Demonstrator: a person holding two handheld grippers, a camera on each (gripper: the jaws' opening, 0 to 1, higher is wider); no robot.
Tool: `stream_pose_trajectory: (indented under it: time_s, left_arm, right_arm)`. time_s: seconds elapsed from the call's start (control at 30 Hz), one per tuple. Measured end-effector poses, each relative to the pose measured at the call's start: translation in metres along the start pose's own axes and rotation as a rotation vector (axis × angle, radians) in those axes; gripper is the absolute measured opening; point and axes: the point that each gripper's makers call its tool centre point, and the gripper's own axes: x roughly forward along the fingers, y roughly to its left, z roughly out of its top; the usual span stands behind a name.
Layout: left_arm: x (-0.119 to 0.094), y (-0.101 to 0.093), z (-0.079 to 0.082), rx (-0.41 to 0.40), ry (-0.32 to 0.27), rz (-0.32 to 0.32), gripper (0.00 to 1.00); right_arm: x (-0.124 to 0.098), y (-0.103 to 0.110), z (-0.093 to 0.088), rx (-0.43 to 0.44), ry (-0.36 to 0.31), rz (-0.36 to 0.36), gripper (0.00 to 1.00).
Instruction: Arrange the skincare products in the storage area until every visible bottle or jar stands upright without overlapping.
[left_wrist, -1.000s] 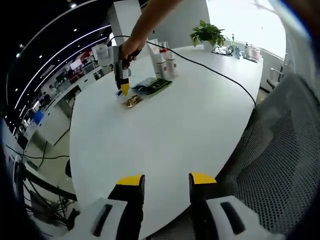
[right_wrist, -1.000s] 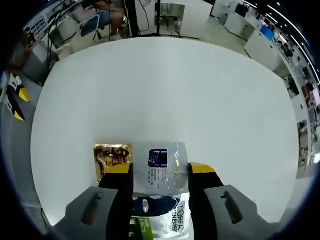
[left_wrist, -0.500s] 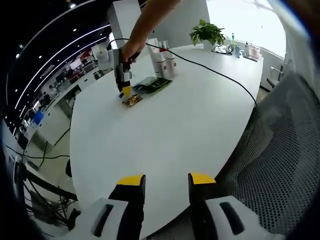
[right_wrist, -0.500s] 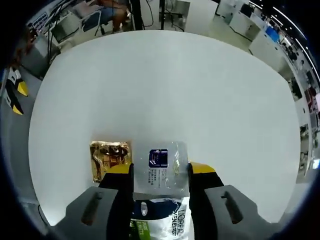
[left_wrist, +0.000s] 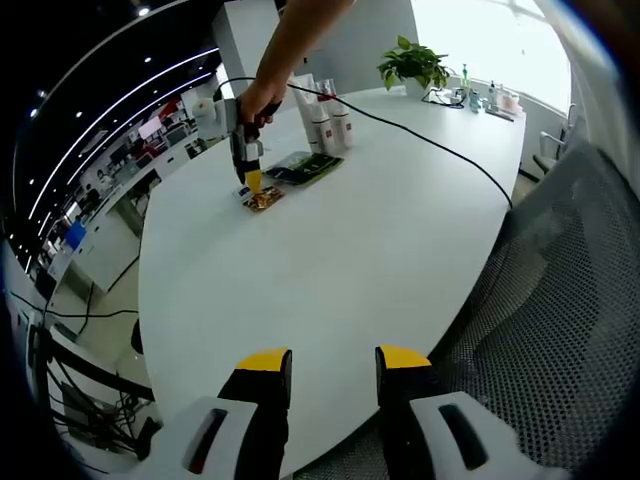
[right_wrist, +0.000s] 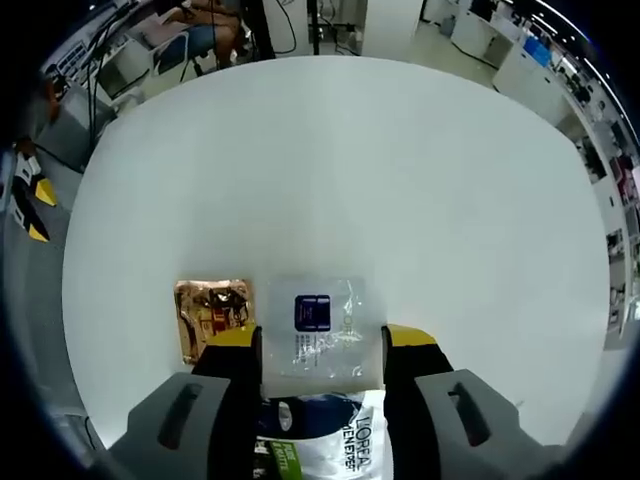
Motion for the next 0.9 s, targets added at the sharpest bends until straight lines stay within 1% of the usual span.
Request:
stream_pose_trajectory:
  time_s: [0.07, 0.17, 0.23, 0.3, 0.37, 0.47, 0.6, 0.63, 0.7, 0.8, 0.83, 0.9]
  left_arm:
    - [0.0, 0.0, 0.0, 0.001, 0.001, 0.0, 0.35]
    - [0.0, 0.0, 0.0, 0.0, 0.002, 0.001, 0.35]
    - [0.0, 0.0, -0.001, -0.001, 0.003, 0.001, 0.35]
    - [0.0, 0.0, -0.001, 0.001, 0.003, 0.001, 0.35]
    - [0.0, 0.0, 0.0, 0.003, 0.003, 0.002, 0.35]
    - [-0.001, 0.001, -0.001, 0.005, 0.006, 0.003, 0.35]
    - [-0.001, 0.001, 0.0, 0.008, 0.004, 0.005, 0.35]
    - [-0.001, 0.001, 0.0, 0.009, 0.003, 0.006, 0.35]
    - [-0.002, 0.002, 0.001, 0.008, 0.002, 0.007, 0.35]
    - [-0.002, 0.002, 0.002, 0.012, -0.002, 0.007, 0.35]
    - [-0.002, 0.001, 0.002, 0.013, -0.002, 0.006, 0.35]
    - [-0.002, 0.001, 0.003, 0.013, -0.007, 0.005, 0.36]
  right_arm:
    - [-0.002, 0.004, 0.001, -0.003, -0.001, -0.001, 0.46]
    - [-0.005, 0.01, 0.0, -0.017, 0.01, -0.001, 0.52]
    - [-0.009, 0.013, 0.0, -0.017, 0.003, 0.006, 0.51]
    - [-0.013, 0.005, -0.002, -0.014, 0.003, -0.019, 0.5]
    - [-0.022, 0.004, 0.001, -0.006, -0.012, -0.031, 0.48]
    - [-0.033, -0.003, 0.003, 0.015, -0.031, -0.056, 0.47]
    - [-0.047, -0.003, 0.003, 0.008, -0.036, -0.082, 0.47]
    - [-0.049, -0.008, 0.003, 0.009, -0.042, -0.091, 0.47]
    - [-0.058, -0.009, 0.004, 0.02, -0.054, -0.105, 0.47]
    - [-0.073, -0.006, 0.007, 0.026, -0.082, -0.132, 0.47]
    - [-0.076, -0.01, 0.006, 0.027, -0.091, -0.142, 0.47]
    - [-0.084, -0.007, 0.007, 0.03, -0.105, -0.152, 0.47]
